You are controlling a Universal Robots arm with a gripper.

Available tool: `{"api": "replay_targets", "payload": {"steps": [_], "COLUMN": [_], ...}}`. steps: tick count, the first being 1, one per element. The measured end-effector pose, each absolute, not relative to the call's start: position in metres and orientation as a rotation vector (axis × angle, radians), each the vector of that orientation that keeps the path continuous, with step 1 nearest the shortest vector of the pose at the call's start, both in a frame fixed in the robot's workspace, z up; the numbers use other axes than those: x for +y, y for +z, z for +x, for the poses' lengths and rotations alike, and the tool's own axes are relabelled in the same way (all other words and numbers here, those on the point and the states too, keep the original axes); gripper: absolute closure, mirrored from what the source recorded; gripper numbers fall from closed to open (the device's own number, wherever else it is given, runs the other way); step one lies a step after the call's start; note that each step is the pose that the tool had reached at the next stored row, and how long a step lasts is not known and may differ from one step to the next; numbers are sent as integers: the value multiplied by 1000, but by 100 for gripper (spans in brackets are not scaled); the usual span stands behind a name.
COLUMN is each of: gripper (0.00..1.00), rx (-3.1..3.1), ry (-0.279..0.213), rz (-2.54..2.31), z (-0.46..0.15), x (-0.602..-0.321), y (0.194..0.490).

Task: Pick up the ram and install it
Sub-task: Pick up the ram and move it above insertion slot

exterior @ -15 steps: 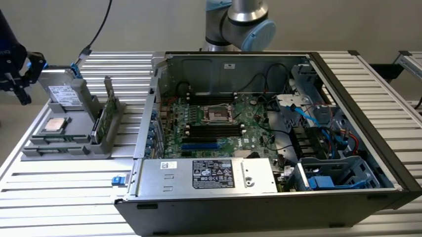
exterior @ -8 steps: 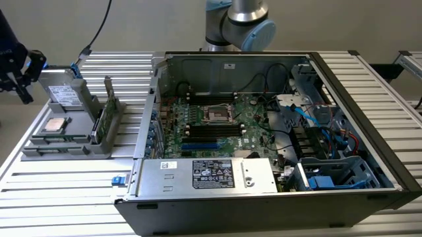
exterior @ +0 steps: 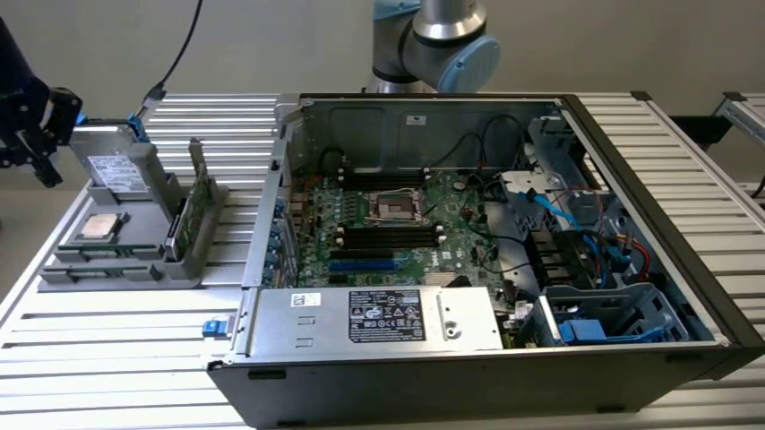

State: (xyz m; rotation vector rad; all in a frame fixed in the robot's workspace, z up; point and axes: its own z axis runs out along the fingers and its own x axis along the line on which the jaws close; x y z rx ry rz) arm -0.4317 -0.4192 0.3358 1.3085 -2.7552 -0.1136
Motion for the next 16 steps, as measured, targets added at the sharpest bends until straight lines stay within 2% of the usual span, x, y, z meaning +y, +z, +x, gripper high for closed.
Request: {"api": "replay_targets", "payload": {"steps": [6,16], "gripper": [90,90], "rx": [-2679,-2544], "ry": [-117,-92], "rz": [1458,1700], "z": [-432,-432], "x": [-419,-419], "y": [335,334]}}
